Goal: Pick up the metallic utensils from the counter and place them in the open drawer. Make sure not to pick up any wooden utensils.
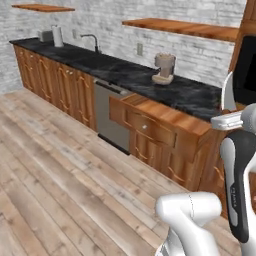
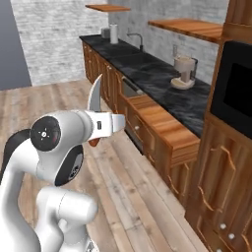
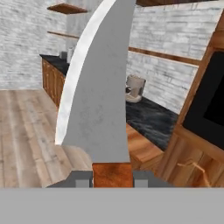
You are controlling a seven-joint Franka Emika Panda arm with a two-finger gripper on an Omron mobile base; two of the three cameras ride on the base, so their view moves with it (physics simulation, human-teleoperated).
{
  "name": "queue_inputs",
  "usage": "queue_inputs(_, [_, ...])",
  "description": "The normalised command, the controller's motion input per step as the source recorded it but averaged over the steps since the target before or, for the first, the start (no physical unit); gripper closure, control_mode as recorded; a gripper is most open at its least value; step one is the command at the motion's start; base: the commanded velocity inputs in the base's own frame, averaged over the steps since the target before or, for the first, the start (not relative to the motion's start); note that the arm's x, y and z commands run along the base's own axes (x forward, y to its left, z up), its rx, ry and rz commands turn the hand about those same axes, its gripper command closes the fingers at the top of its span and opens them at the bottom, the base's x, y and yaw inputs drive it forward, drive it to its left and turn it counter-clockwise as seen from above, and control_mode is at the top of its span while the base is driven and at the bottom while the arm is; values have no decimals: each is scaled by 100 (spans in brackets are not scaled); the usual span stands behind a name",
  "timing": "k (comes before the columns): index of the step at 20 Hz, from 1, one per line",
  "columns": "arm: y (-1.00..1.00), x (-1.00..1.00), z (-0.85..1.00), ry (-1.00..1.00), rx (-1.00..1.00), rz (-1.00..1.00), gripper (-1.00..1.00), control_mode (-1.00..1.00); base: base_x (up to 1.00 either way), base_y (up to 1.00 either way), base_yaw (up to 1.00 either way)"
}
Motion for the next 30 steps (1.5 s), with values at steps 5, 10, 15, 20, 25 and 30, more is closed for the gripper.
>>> queue_inputs(5, [0, 0, 0, 0, 0, 0, 100, 100, 19, -42, 35])
queue_inputs(10, [0, 0, 0, 0, 0, 0, 100, 100, 0, -97, 17])
queue_inputs(15, [0, 0, 0, 0, 0, 0, 100, 100, 13, -46, 8])
queue_inputs(20, [0, 0, 0, 0, 0, 0, 100, 100, 34, -56, 9])
queue_inputs(25, [0, 0, 0, 0, 0, 0, 100, 100, 30, 6, 5])
queue_inputs(30, [0, 0, 0, 0, 0, 0, 100, 100, 47, 10, 4])
